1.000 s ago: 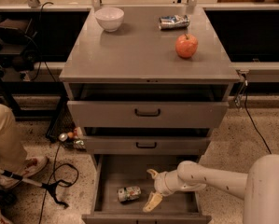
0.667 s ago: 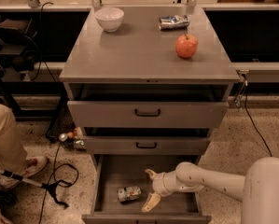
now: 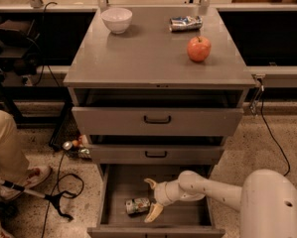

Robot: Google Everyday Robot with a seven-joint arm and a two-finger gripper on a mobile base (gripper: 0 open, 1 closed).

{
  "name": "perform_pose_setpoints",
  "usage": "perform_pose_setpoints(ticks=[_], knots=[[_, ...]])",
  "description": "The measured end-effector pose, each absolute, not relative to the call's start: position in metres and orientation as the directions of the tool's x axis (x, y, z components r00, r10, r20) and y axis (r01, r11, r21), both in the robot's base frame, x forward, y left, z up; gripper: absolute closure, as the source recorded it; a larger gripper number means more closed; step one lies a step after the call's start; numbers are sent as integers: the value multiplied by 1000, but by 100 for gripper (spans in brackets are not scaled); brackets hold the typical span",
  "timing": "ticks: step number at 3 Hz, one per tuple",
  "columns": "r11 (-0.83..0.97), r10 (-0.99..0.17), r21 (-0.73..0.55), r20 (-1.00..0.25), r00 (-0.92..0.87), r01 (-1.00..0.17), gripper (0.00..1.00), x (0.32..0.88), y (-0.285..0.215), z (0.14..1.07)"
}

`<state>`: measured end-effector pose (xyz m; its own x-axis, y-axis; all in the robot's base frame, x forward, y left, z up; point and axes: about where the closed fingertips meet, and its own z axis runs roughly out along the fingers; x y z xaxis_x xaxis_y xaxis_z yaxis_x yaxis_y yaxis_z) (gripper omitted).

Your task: Pick 7up can from bottom drawer and place on counter

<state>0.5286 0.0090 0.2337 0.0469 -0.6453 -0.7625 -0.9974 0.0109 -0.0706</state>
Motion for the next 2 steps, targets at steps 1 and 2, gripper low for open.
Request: perform_pose_setpoints(ticks=[1, 2], knots=[[-23, -630, -94, -772, 88, -995, 0, 539, 24, 216], [-42, -618, -113, -777, 115, -993, 0, 547, 37, 203]])
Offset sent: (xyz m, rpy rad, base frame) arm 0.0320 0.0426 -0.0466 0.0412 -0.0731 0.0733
